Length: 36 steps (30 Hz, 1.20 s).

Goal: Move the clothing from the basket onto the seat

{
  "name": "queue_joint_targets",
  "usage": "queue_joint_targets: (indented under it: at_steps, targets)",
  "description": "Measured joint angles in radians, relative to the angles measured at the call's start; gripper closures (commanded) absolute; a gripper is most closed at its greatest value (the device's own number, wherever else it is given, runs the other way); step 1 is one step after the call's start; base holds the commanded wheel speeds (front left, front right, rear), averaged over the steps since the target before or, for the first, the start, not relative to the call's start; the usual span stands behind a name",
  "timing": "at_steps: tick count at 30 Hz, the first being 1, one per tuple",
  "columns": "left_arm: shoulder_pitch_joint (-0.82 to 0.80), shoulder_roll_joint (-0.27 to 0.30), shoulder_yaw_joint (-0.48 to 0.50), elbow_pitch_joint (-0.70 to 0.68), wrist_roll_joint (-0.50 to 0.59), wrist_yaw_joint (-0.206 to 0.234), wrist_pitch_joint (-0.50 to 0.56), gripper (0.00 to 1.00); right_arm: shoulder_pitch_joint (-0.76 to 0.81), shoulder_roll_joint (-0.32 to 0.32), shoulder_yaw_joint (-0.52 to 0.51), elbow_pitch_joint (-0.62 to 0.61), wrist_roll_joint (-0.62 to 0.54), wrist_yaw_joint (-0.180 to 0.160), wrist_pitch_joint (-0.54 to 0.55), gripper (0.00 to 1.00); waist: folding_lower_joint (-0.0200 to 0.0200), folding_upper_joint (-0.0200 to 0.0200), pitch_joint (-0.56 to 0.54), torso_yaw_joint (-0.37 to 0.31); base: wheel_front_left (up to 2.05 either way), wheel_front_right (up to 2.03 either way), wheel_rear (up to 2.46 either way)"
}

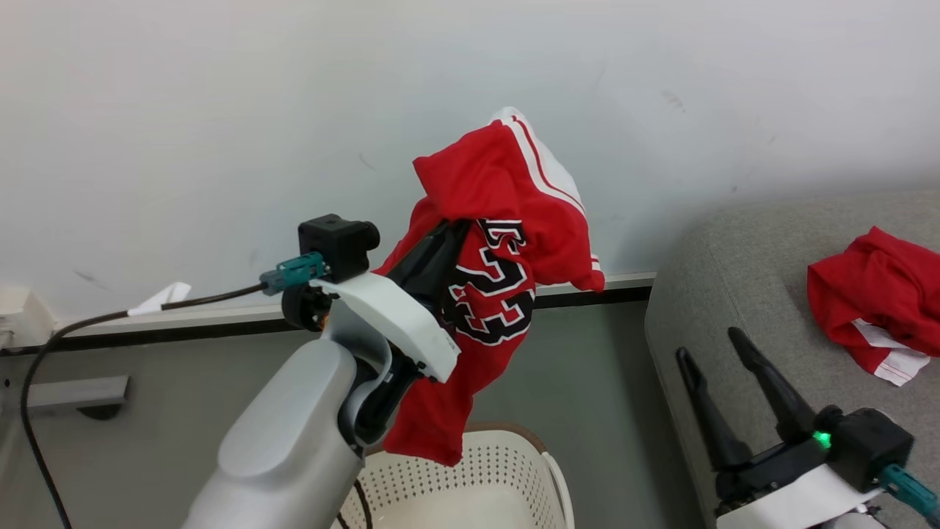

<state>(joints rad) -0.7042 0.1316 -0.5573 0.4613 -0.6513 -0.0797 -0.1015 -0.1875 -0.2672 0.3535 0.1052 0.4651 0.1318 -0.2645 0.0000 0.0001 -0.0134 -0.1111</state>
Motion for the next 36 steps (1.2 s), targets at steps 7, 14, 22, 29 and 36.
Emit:
queue_joint_targets:
  at_steps: [7, 14, 22, 29, 36]
  targets:
    - [-0.004, -0.022, -0.027, -0.023, -0.002, 0.0, 0.014, 1.0, -0.132, -0.011, 0.265, 0.167, 0.088, 0.0, 0.0, 0.0, 0.0001, 0.0, 0.007, 0.021, 0.0, 0.0, 0.0]
    - [-0.017, -0.045, -0.056, -0.019, -0.004, -0.004, 0.017, 1.0, -0.273, 0.034, 0.49, 0.335, 0.204, 0.0, 0.0, 0.0, 0.0001, -0.0001, 0.001, 0.056, 0.0, 0.0, 0.0]
    - [-0.035, -0.069, -0.11, -0.023, -0.024, -0.012, 0.02, 1.0, -0.416, 0.084, 0.596, 0.515, 0.256, 0.0, 0.0, 0.0, 0.0001, 0.0, 0.003, 0.105, 0.0, 0.0, 0.0]
    - [-0.04, -0.079, -0.168, -0.05, -0.061, -0.016, 0.023, 1.0, -0.474, 0.138, 0.634, 0.596, 0.291, 0.0, 0.0, 0.0, 0.0001, 0.0, 0.014, 0.152, 0.0, 0.0, 0.0]
    - [-0.047, -0.082, -0.215, -0.067, -0.1, 0.001, 0.019, 1.0, -0.501, 0.156, 0.581, 0.63, 0.309, 0.0, 0.0, 1.0, 0.0001, -0.0001, 0.021, 0.174, 0.0, 0.0, 0.0]
